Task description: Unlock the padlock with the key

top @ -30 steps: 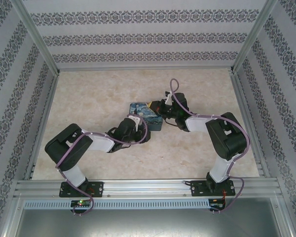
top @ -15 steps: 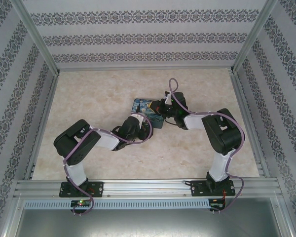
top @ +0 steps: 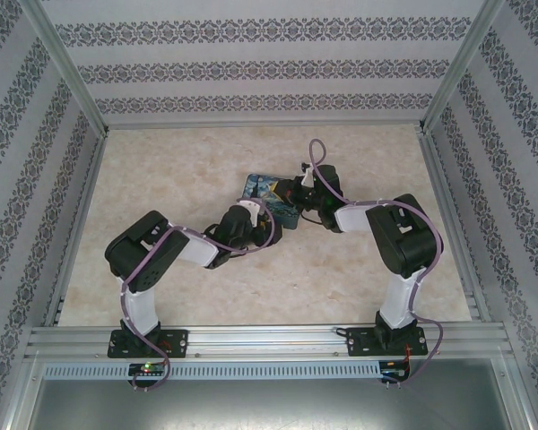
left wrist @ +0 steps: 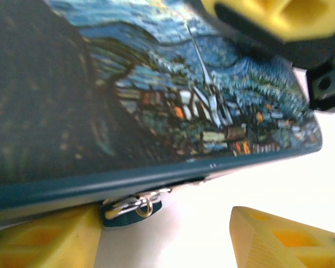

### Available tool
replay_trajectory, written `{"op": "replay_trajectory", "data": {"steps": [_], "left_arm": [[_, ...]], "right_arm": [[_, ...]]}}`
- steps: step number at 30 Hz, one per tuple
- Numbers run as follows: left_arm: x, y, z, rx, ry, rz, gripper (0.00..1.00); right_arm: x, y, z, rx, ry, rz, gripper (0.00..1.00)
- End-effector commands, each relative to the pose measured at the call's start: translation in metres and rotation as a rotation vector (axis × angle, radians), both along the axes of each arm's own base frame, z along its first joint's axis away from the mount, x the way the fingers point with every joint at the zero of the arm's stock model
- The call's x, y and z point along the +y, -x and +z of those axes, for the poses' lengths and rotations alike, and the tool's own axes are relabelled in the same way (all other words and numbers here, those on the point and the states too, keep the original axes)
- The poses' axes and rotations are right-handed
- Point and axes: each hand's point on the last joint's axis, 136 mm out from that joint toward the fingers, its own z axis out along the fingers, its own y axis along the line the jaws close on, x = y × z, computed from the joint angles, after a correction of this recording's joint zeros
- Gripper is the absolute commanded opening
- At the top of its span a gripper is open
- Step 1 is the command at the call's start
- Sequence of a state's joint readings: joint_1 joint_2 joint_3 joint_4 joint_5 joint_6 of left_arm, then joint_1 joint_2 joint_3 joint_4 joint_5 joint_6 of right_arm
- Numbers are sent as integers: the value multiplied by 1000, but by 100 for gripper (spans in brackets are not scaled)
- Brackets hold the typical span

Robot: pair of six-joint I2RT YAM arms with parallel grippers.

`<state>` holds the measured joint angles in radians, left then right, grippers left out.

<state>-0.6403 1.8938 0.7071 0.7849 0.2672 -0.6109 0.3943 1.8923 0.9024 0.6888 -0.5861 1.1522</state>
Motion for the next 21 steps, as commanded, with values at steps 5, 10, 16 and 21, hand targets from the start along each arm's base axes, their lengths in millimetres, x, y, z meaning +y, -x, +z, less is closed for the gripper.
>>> {"op": "replay_trajectory", "data": {"steps": [5,10,16,21], "left_arm": [[-6,5,-2,79,142,-4,62],[-7,8,-4,97,94,0,61],[10,5,-23,80,-172,62,62],[20,-3,-32,63,-283,85,62]], "right_arm": [[-2,-4,-2,-11,-8,9,0],[-2,-4,-1,-13,-11,10,0],[-4,-4,1,-16,-17,9,0],[-3,-5,1,-17,-19,10,0]]}}
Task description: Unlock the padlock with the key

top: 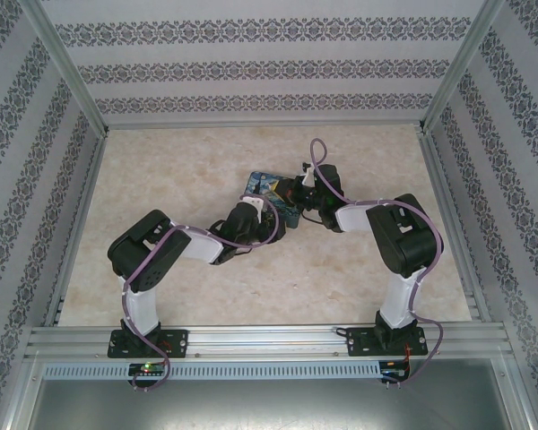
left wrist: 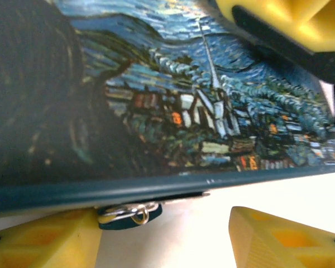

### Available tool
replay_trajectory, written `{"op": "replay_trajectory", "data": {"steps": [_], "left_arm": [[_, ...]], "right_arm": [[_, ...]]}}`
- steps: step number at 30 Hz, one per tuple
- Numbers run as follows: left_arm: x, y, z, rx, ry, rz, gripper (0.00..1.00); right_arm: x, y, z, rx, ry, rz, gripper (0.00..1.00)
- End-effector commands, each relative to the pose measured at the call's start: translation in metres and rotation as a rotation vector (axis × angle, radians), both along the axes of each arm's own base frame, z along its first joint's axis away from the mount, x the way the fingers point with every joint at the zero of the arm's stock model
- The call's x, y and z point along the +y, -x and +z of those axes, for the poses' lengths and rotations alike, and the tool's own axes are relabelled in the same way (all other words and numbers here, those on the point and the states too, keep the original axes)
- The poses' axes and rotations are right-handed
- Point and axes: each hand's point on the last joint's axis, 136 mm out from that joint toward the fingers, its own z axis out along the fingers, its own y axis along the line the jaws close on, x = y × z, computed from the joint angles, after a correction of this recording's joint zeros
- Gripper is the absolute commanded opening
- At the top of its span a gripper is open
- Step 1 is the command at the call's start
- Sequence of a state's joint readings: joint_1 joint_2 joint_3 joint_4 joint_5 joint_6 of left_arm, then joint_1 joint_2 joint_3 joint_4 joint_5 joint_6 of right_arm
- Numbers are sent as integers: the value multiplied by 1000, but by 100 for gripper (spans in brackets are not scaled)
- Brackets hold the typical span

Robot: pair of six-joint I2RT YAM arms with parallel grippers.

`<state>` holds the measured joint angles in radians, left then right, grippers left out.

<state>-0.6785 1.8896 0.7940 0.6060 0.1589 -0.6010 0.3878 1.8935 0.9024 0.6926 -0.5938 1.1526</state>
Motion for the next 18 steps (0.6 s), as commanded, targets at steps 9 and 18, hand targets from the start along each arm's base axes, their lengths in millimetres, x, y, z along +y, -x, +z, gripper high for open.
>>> {"op": "replay_trajectory", "data": {"steps": [9,18], "left_arm": [[-14,13,7,14,105,-82,62],[-17,16,34,26,298,-38,62]], "right_arm": [[-3,-3,-1,-12,-12,7,0],[-3,-3,0,-16,-14,10,0]]}}
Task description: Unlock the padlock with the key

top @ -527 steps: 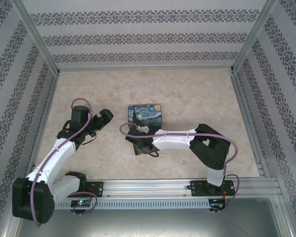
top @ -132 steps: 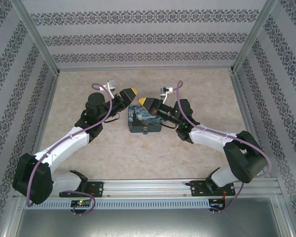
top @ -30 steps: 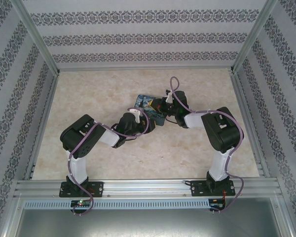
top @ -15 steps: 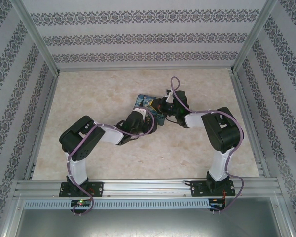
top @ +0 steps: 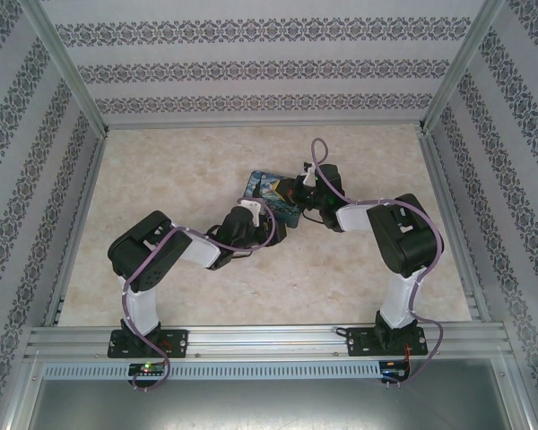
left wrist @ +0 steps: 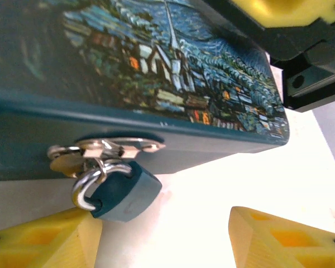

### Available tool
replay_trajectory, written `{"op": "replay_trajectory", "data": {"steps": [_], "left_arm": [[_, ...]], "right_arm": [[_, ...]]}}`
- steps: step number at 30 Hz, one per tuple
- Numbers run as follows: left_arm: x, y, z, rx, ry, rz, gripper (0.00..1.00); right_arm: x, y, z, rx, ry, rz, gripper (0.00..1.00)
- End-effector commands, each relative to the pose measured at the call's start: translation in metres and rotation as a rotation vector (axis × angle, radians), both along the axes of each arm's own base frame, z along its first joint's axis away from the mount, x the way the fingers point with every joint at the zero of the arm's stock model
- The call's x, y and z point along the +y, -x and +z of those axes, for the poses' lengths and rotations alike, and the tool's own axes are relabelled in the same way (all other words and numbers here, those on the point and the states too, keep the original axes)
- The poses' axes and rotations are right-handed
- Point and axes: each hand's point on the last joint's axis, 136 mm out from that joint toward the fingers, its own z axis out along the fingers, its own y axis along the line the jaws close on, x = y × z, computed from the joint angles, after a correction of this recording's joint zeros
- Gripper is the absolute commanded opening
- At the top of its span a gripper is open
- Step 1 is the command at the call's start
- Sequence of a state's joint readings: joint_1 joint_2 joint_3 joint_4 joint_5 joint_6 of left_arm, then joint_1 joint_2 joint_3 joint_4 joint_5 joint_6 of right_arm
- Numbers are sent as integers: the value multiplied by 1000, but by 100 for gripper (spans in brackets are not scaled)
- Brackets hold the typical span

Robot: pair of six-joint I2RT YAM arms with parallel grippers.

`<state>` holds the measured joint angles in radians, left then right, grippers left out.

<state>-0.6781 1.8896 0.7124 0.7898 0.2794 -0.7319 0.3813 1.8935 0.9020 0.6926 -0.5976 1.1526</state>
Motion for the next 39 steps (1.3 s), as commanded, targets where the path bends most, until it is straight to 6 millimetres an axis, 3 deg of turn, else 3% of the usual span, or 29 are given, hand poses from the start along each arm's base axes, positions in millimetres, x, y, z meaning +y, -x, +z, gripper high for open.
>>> {"op": "replay_trajectory", "data": {"steps": [1,10,25,39], "left_arm": [[-4,-2,22,-11,118,16,62],[8,-12,2,45,136,128,60],[9,-21,-14,98,222,210,59],[29,-8,-51,168,104,253,71]], "right_arm": [[-1,-1,0,-17,-13,12,0],[-2,1,3,-21,-16,11,0],[-2,2,2,-19,-17,8,0],[-2,0,5,-21,-22,6,0]]}}
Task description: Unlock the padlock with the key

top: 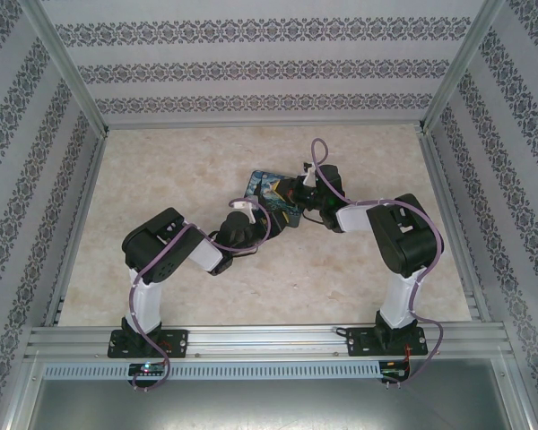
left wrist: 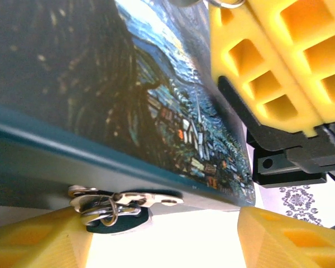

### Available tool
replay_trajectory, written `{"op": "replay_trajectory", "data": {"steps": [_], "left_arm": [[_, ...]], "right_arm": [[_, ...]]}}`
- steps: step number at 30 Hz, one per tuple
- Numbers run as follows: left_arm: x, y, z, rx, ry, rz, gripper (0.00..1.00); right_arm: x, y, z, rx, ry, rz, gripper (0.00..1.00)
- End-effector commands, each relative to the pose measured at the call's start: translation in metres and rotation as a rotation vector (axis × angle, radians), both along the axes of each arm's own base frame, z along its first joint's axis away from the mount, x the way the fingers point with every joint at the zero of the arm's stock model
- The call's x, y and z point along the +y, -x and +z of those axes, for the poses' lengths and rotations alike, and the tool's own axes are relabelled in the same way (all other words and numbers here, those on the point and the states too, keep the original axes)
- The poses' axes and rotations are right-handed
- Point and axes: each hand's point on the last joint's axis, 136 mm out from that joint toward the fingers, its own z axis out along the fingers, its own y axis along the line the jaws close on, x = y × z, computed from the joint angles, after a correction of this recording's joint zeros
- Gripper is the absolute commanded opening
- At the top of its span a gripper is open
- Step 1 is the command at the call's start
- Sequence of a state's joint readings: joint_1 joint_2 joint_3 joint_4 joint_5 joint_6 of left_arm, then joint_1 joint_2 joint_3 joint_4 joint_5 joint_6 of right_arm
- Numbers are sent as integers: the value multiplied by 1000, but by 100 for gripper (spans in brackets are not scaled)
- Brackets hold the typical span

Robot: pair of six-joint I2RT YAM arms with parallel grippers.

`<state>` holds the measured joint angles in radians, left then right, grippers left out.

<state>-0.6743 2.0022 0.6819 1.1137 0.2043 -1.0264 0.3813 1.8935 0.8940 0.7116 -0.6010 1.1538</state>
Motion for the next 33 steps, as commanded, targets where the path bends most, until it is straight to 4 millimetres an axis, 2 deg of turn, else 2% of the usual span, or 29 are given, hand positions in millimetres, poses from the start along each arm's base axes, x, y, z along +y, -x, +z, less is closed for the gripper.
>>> {"op": "replay_trajectory", "data": {"steps": [1,3,10,23,28,33], "left_arm": [[28,14,-62,136,-157,45,71],[25,15,-55,107,-124,26,71],[6,15,5,6,61,-56,70],[8,14,75,-103,207,-54,69],[21,17,79,-110,93,-24,69],[38,22,58,-76,-92,1,69]], "right_arm": [[-2,-1,4,-12,-16,3,0],[-2,-1,3,-11,-16,2,0],[-2,0,2,-8,-14,6,0],[-5,1,-2,0,-14,4,0],[-6,1,-2,1,-14,3,0],[-6,0,-3,4,-14,1,0]]}}
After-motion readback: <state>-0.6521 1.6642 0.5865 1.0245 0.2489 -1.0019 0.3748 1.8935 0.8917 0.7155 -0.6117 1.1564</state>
